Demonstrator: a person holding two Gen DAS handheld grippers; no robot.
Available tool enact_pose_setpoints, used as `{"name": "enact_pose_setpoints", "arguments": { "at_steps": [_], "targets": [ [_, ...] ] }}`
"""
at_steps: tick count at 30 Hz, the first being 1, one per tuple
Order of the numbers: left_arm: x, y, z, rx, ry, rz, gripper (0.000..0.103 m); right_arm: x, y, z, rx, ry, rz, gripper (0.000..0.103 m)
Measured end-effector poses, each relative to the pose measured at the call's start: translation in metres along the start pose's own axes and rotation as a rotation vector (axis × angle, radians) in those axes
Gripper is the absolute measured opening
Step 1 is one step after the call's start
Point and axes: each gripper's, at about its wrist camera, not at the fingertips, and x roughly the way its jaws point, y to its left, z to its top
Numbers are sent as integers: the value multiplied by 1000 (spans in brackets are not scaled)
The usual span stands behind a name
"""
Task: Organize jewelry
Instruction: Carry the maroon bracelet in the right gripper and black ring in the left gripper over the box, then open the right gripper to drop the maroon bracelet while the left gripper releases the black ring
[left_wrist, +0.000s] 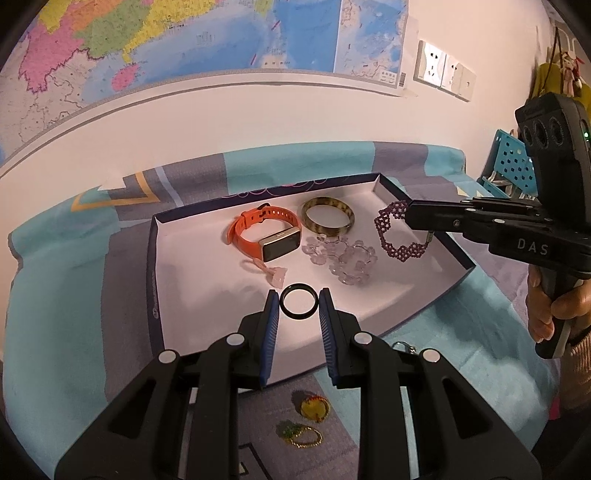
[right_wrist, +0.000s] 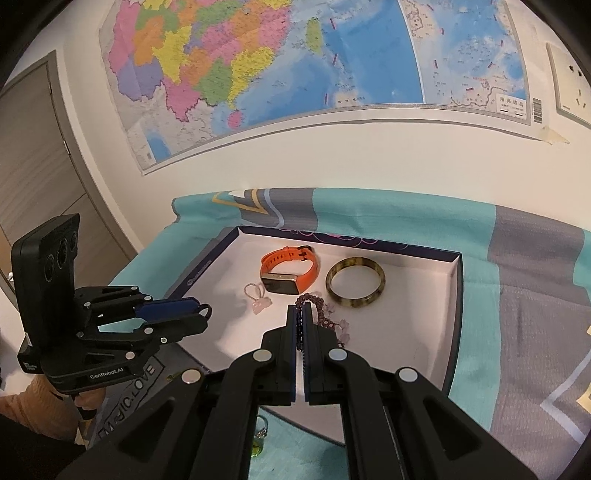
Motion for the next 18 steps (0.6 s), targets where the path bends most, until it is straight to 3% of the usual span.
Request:
{"name": "enact_pose_setpoints", "arguments": {
  "at_steps": [18],
  "targets": [
    [36, 4, 8, -23, 60, 13, 23, 29, 0, 7, -25, 29, -62, 1]
  ]
}}
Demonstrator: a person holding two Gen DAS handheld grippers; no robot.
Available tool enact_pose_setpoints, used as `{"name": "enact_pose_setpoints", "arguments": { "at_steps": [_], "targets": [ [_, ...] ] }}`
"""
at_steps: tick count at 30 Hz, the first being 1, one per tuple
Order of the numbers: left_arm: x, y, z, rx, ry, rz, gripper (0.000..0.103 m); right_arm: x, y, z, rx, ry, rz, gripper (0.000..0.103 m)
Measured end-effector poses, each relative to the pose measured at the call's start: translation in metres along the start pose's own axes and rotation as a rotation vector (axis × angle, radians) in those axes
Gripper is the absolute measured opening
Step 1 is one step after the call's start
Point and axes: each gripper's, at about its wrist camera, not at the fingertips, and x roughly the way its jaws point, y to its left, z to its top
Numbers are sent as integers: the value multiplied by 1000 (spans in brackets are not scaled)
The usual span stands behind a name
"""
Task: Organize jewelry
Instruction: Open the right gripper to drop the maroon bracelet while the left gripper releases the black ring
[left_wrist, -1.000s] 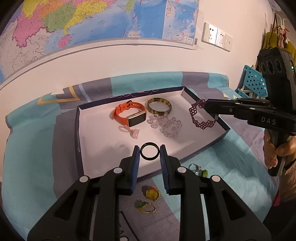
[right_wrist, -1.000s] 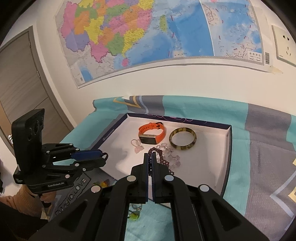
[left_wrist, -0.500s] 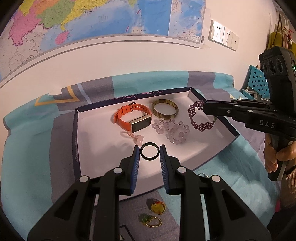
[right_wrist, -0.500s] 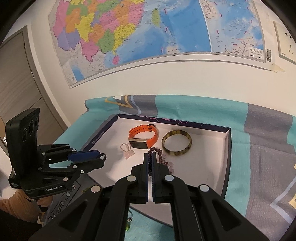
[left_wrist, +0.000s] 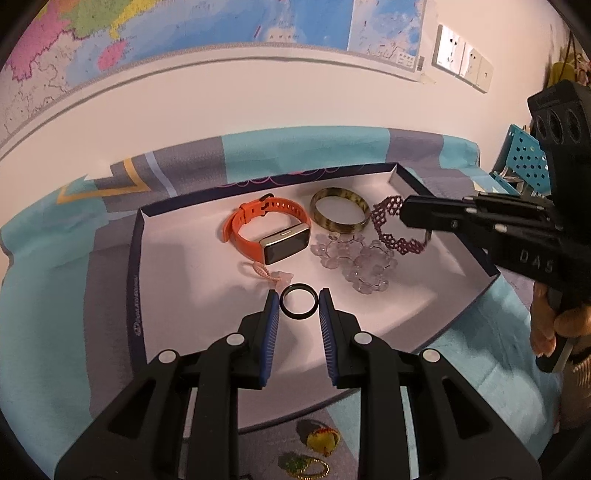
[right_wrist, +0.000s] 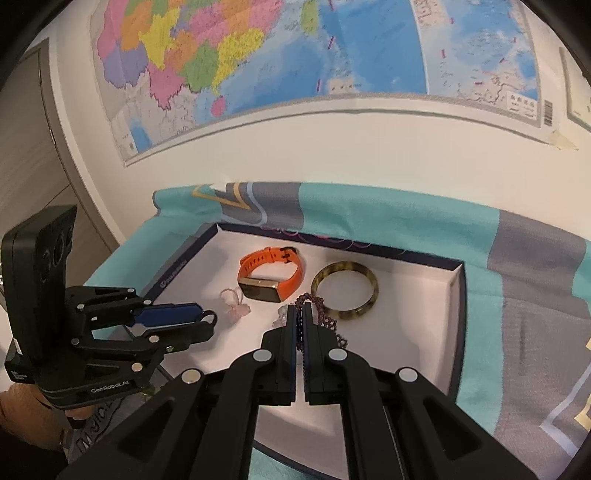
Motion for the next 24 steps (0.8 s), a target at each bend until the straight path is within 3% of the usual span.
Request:
{"name": "enact_pose_setpoints", "arguments": {
  "at_steps": [16, 24],
  "targets": [
    [25, 2, 2, -8, 47, 6, 23, 27, 11, -8, -29, 74, 6, 5],
    [24, 2, 1, -11, 37, 1, 23, 15, 6, -9, -2, 50, 17, 11]
  ]
}}
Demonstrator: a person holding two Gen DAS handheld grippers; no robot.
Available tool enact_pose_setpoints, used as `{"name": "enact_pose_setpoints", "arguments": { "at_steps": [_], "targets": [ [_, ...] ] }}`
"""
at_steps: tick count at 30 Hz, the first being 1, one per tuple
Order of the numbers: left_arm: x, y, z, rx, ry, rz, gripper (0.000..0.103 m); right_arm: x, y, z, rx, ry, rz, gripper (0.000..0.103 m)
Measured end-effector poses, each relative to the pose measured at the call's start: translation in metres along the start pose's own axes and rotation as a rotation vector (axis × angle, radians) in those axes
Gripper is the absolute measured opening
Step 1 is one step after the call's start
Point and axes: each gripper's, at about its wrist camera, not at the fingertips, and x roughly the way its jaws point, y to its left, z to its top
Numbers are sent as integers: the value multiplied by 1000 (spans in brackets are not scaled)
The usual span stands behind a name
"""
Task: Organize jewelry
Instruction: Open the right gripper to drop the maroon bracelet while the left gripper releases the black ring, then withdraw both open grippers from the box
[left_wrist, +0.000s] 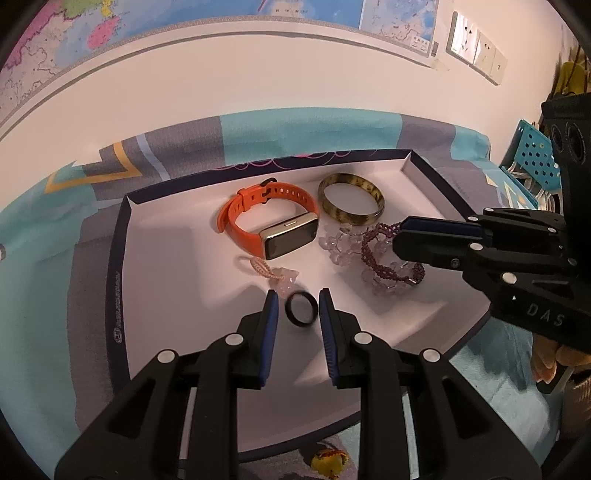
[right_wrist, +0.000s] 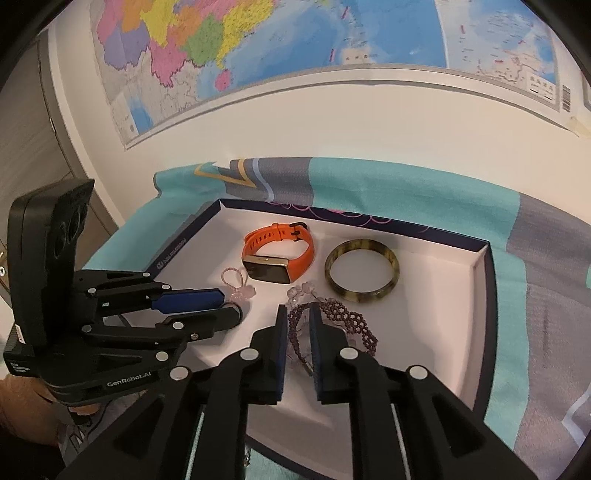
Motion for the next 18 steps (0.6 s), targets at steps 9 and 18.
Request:
{"name": "enact_pose_setpoints", "arguments": {
  "at_steps": [9, 18],
  "targets": [
    [-37, -3, -5, 12, -92, 27, 34, -31, 0, -10, 10, -29, 31, 17],
    [-83, -2, -25, 3, -176, 30, 42, -62, 18, -35, -41, -38, 88, 29]
  ]
}}
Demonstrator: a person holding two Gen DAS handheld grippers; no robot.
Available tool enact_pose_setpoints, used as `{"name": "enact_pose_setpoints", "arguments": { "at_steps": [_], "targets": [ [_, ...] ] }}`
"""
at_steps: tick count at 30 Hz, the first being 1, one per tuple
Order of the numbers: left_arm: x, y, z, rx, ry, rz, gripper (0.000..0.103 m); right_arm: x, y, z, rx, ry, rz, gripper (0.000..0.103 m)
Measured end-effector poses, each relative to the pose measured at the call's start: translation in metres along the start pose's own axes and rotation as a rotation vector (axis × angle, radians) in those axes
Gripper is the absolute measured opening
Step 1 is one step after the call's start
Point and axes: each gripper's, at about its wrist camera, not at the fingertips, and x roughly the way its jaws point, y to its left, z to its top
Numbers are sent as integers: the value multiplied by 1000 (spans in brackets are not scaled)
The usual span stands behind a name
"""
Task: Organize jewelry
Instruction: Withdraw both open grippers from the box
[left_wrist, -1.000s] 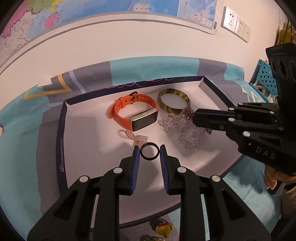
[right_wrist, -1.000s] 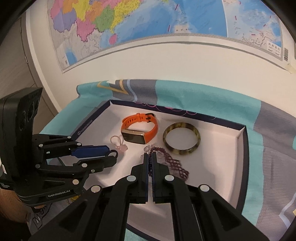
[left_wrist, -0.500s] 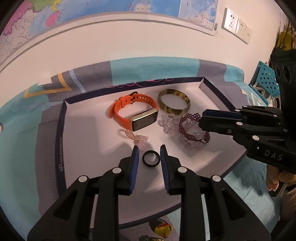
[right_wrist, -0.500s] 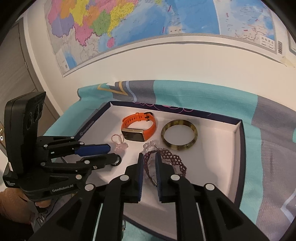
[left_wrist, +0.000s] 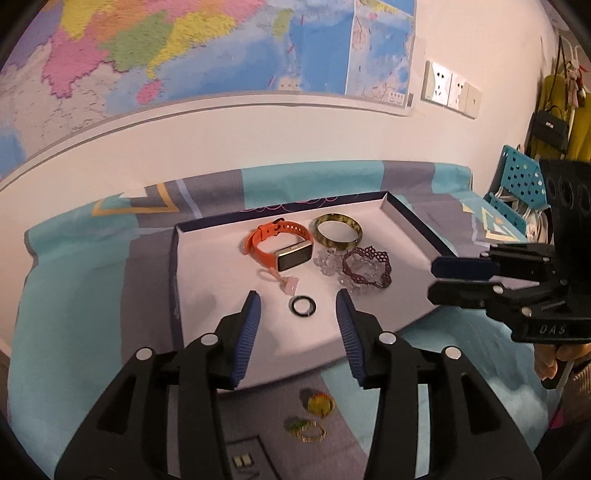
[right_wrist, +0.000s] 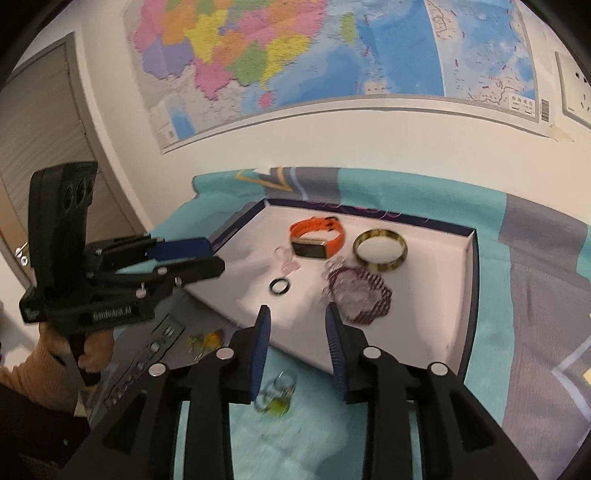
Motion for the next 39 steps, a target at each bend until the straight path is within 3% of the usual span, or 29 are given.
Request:
{"name": "enact_pose_setpoints", "arguments": {
  "at_steps": [14, 24, 39],
  "targets": [
    [-30, 19, -50, -61, 31, -3, 45, 3, 11, -53, 9, 99, -26, 38],
    [-24, 13, -73, -73, 80, -24, 46, 5, 19, -62, -1, 112, -43, 44],
    [-16, -2, -81, -55, 114, -46, 49, 10, 25, -64, -13, 126, -47, 45]
  ]
}}
